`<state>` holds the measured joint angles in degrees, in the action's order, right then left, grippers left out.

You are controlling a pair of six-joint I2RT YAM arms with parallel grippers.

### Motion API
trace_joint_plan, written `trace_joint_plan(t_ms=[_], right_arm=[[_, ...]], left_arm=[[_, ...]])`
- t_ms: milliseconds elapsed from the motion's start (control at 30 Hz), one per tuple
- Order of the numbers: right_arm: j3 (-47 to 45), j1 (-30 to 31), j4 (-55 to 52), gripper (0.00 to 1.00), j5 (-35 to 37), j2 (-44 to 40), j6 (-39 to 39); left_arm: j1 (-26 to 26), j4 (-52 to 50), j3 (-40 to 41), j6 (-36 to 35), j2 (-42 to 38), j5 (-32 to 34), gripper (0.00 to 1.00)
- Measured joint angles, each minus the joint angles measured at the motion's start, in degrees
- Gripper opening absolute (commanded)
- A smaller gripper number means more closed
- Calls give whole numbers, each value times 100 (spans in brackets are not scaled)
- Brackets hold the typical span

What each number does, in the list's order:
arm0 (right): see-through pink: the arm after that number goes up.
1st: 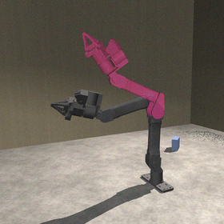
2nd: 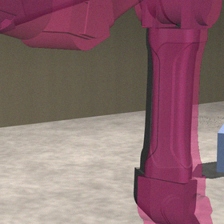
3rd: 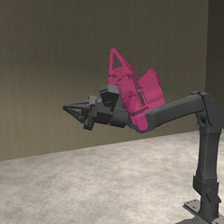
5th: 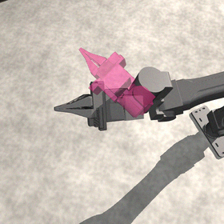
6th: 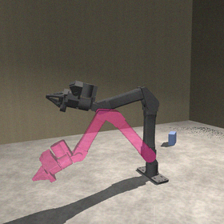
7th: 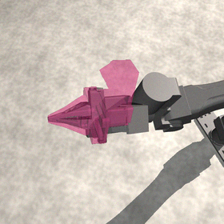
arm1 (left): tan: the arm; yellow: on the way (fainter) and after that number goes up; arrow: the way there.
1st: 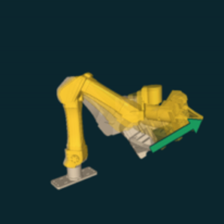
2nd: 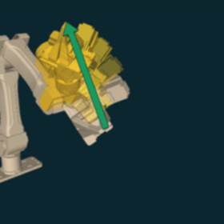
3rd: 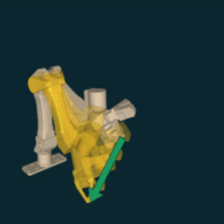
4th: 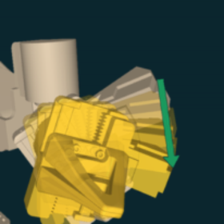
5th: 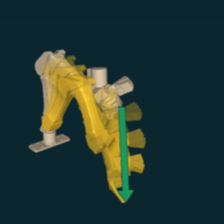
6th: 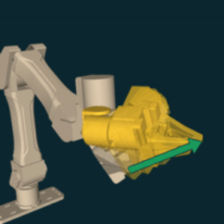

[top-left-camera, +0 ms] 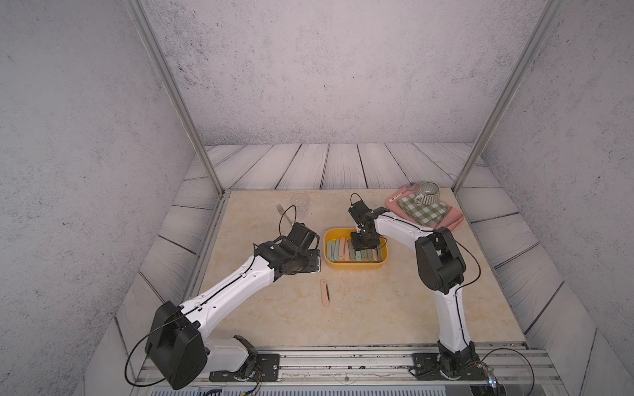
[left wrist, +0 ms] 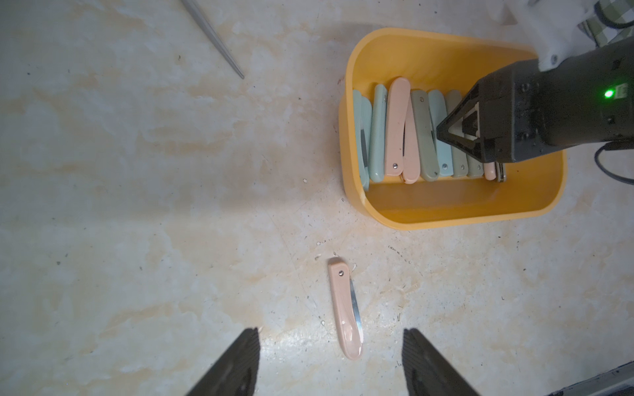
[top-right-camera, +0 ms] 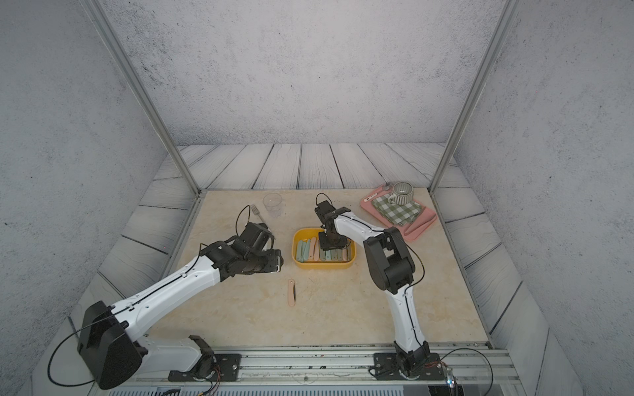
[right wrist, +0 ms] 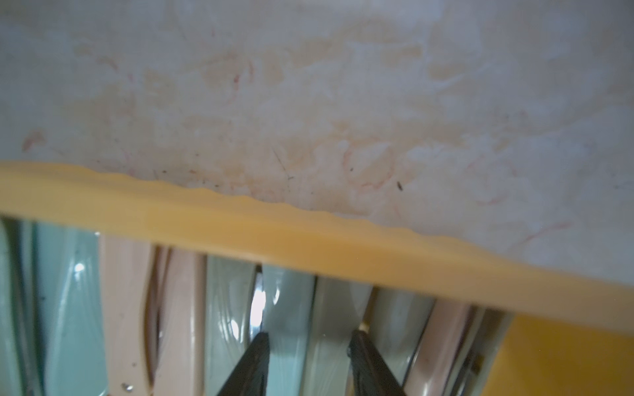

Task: Take the fruit knife out of the storage box
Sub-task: Pick up the fruit knife from the storage box.

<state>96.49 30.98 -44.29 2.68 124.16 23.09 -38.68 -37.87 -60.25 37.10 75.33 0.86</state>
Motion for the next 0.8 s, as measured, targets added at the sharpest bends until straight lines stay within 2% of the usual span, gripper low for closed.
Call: trace_joint_plan(t_ms=[333,467,600,633,700,733,800], right_arm=[[-9,2,22,39,168,-9,83],[-33,2,61,42,157,-11,111],[-33,-4,81,51,109,0,151],[-33,-9,92,49,81,7,166],[-79,-20,144,37,42,13,195],[-136,-20,177,34,33,13,208],[-212,-20,221,35,33,7,201]], left_arm=[[0,42,35,0,-37,-7,70],[0,48,52,0,-46,-7,70],[2,57,76,2,-70,-7,70],[2,66,76,4,-72,-7,70],[2,76,76,4,-72,-7,70],[4,79,76,4,-72,-7,69],[4,81,76,2,-72,-7,70]])
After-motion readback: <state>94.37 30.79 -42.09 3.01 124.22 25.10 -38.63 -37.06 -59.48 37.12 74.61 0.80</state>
